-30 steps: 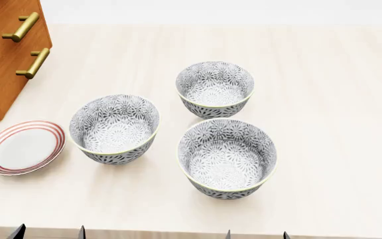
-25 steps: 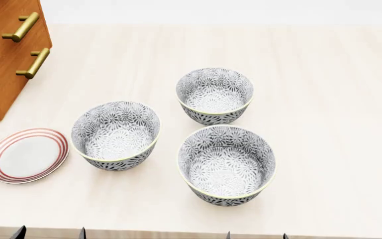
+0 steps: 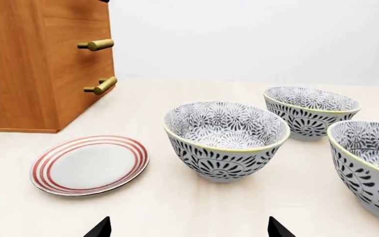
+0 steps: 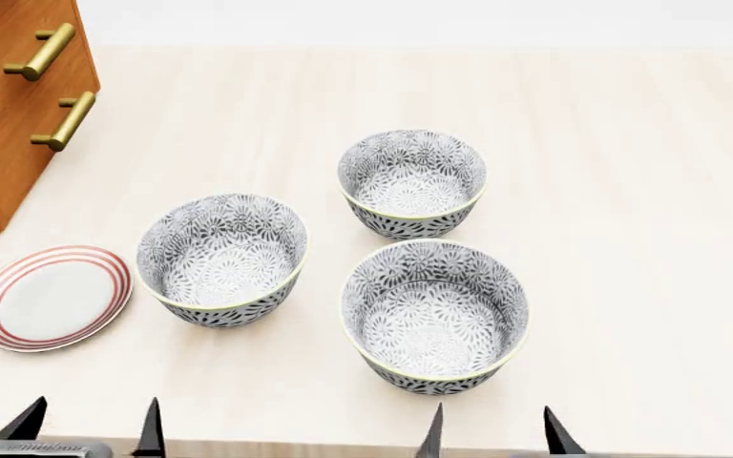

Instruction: Stack the bowl at the front on the bowl in the middle.

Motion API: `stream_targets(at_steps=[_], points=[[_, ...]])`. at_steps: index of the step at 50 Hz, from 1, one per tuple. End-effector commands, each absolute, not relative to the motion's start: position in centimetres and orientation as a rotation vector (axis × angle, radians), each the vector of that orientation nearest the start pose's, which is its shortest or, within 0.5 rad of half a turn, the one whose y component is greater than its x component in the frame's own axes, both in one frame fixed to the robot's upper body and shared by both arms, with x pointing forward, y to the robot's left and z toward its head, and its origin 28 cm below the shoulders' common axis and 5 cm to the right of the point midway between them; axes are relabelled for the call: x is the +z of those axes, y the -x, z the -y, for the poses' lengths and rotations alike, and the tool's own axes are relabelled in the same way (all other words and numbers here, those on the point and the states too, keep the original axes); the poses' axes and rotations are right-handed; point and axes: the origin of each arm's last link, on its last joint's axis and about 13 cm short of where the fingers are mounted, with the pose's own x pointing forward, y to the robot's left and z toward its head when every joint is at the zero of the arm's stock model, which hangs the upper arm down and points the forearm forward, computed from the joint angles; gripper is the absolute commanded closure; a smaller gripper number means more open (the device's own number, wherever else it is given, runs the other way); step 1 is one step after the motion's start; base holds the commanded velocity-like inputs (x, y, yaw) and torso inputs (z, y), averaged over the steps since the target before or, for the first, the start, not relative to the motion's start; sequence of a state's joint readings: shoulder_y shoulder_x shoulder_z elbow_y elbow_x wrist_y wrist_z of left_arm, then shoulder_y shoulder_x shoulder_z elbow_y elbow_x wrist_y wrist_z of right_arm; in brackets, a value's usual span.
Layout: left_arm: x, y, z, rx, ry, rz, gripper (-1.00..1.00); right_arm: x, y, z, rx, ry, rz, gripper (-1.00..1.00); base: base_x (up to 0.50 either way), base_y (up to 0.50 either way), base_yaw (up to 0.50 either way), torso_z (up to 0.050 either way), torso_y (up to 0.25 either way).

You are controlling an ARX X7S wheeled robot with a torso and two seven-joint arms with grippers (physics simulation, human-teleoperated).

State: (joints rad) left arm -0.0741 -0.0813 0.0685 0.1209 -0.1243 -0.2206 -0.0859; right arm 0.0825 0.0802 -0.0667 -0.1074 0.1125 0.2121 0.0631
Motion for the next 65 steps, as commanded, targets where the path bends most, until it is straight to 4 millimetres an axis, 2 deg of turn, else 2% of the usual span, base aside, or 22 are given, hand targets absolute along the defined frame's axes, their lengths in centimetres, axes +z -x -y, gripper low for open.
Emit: stream_targets(at_steps=[1, 7, 12, 13, 16, 17, 18, 31, 43, 44, 65], points=[[11.0, -25.2, -21.2, -0.045, 0.045, 0.014, -1.00, 11.2, -25.7, 10.6, 0.057, -0.040, -0.046, -1.00, 0.00, 0.00, 0.00, 0.000, 0.000], [14.3, -26.5, -21.3, -0.028, 0.014, 0.078, -1.00, 15.6, -27.5, 11.0, 0.028, -0.012, -0.012, -1.00, 0.00, 0.00, 0.00, 0.000, 0.000], [17.2, -27.1, -21.5, 0.009, -0.004, 0.139, -1.00, 18.2, -27.6, 11.2, 0.020, 0.002, 0.001, -1.00, 0.00, 0.00, 0.00, 0.000, 0.000], [18.5, -27.7, -21.6, 0.019, -0.005, 0.149, -1.00, 19.3, -27.6, 11.3, -0.019, 0.032, 0.021, -1.00, 0.00, 0.00, 0.00, 0.000, 0.000], [18.9, -27.6, -21.6, 0.016, 0.003, 0.154, -1.00, 20.1, -27.7, 11.4, -0.024, 0.024, 0.027, -1.00, 0.00, 0.00, 0.00, 0.000, 0.000], [18.9, -27.5, -21.6, 0.012, 0.006, 0.153, -1.00, 20.1, -27.8, 11.5, -0.051, 0.037, 0.033, -1.00, 0.00, 0.00, 0.00, 0.000, 0.000], [17.6, -27.8, -21.5, 0.021, -0.023, 0.140, -1.00, 18.9, -28.5, 10.9, -0.036, 0.081, 0.000, -1.00, 0.00, 0.50, 0.00, 0.000, 0.000], [17.4, -27.9, -21.5, 0.024, -0.027, 0.136, -1.00, 18.7, -28.6, 10.8, -0.027, 0.073, -0.001, -1.00, 0.00, 0.50, 0.00, 0.000, 0.000], [17.3, -28.0, -21.5, 0.028, -0.025, 0.135, -1.00, 18.4, -28.7, 10.6, -0.056, 0.103, -0.013, -1.00, 0.00, 0.00, 0.00, 0.000, 0.000], [17.3, -28.1, -21.5, 0.029, -0.025, 0.135, -1.00, 18.3, -28.6, 10.6, -0.016, 0.099, -0.005, -1.00, 0.28, 0.00, 0.00, 0.000, 0.000], [17.1, -28.1, -21.5, 0.032, -0.027, 0.130, -1.00, 18.4, -28.6, 10.6, -0.033, 0.110, -0.012, -1.00, 0.50, 0.00, 0.00, 0.000, 0.000]])
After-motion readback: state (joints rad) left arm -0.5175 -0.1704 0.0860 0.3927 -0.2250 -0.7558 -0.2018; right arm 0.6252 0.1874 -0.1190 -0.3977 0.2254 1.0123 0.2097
